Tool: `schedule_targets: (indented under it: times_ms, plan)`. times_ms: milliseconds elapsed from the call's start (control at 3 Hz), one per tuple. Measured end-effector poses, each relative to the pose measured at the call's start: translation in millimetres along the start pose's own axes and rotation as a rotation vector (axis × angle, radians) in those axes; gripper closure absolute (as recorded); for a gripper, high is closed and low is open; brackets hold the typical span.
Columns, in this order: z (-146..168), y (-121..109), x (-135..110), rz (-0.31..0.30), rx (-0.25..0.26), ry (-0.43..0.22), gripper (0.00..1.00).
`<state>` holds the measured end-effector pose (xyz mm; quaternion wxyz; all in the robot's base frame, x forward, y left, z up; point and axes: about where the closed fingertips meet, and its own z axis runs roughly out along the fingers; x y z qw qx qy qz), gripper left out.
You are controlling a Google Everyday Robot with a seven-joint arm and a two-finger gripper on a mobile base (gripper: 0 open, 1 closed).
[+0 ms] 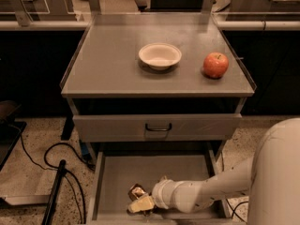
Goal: Place orange can into middle drawer
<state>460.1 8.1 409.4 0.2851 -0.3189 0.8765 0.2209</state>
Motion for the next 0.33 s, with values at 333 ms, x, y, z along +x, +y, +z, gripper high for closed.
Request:
schedule_targets:
  times_ms: [333]
  plan:
    - [0.0,0.0,0.0,0.0,0.0,0.0,0.0]
